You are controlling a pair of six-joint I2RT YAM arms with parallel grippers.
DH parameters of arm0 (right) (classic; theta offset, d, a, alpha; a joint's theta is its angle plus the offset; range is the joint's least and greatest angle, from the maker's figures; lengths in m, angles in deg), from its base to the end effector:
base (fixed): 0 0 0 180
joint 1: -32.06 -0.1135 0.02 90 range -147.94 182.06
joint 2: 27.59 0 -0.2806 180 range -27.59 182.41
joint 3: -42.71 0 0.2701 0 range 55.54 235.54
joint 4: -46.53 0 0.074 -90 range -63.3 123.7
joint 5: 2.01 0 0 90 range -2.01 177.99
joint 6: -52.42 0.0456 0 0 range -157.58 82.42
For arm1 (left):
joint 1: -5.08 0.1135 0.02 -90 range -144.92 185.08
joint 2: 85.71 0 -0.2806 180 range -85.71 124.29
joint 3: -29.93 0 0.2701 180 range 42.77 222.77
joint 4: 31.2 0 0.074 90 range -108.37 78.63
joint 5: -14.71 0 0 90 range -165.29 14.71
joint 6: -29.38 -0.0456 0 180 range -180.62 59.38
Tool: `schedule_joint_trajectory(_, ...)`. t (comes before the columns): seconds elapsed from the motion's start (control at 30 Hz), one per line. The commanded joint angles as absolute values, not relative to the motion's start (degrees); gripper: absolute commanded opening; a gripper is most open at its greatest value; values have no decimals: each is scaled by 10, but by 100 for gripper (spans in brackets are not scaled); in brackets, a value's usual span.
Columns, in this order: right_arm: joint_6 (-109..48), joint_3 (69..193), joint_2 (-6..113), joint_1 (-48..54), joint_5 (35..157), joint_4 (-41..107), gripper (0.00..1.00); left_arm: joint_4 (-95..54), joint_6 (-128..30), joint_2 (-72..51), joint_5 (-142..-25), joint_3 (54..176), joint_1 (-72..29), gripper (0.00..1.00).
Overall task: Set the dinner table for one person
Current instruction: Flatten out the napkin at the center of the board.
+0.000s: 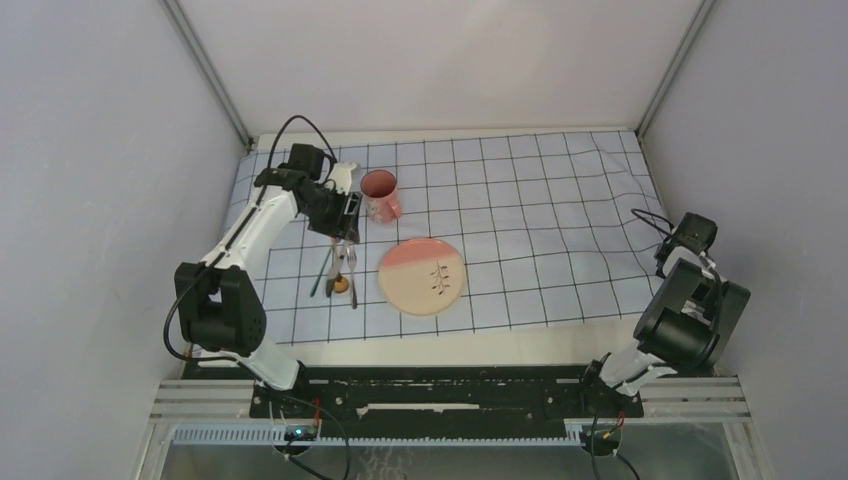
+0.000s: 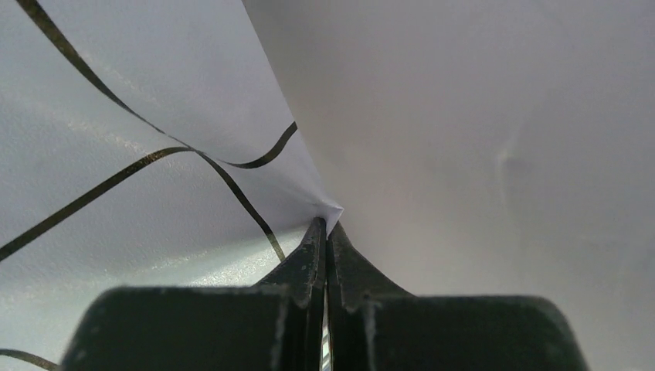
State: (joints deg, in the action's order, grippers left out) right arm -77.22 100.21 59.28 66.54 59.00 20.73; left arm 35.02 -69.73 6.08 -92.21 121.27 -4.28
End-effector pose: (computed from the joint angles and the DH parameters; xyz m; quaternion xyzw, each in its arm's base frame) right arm 0.2390 -0.1909 0.1677 0.0333 0.9262 -0.3652 0.0873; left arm 0.3387 -0.0693 0.2838 0.1848 0.9514 -0.1445 0.1997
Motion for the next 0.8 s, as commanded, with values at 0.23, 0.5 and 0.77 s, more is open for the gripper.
schedule_joint_trajectory(0.23,-762,1039,647,691,568,233,0,363,-714,31,-926,1215,-55,64)
schedule_joint_trajectory(0.5,-774,999,592,694,584,211,0,367,-714,30,-926,1222,-61,64)
schedule_joint_trajectory(0.77,-780,994,583,704,577,228,47,370,-718,27,-926,1219,-67,64)
